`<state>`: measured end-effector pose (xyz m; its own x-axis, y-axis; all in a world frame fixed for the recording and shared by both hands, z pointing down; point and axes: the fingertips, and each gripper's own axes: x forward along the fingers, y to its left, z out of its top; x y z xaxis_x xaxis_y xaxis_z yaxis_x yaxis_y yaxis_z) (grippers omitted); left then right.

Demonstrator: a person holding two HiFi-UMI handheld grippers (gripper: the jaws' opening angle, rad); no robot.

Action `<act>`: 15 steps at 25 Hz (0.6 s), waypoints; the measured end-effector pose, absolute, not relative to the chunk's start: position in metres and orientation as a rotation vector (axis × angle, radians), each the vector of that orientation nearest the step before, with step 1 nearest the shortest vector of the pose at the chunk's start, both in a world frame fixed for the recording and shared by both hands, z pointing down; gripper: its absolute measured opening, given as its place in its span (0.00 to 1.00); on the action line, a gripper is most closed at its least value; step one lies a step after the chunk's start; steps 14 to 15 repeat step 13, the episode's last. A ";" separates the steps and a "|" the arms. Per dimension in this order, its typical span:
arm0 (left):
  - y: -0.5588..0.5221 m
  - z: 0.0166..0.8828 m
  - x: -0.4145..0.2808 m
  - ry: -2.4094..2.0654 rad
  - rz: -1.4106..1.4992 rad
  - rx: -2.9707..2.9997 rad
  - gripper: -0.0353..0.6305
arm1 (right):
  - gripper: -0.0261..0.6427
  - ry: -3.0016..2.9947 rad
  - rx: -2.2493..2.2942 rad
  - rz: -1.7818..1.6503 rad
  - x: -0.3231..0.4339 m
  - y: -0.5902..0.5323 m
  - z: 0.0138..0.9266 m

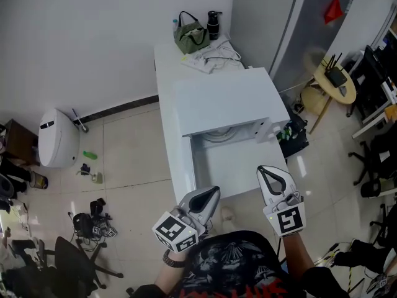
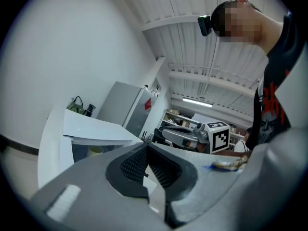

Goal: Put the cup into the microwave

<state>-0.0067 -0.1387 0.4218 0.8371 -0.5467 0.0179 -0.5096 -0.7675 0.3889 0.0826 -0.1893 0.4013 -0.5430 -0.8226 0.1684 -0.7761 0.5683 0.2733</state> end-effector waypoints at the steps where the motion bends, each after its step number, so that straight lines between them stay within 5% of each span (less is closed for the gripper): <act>1: -0.137 0.417 -0.006 -0.786 -0.138 2.664 0.06 | 0.04 -2.535 1.314 -0.236 0.080 -0.191 0.401; 3: -0.135 0.411 -0.004 -0.805 -0.132 2.719 0.19 | 0.04 -2.554 1.309 -0.218 0.078 -0.195 0.401; 7: -0.134 0.412 -0.002 -0.856 -0.060 2.751 0.27 | 0.04 -2.589 1.305 -0.181 0.075 -0.200 0.402; 15: -0.125 0.415 -0.007 -0.859 -0.107 2.767 0.27 | 0.04 -2.616 1.245 -0.113 0.064 -0.201 0.412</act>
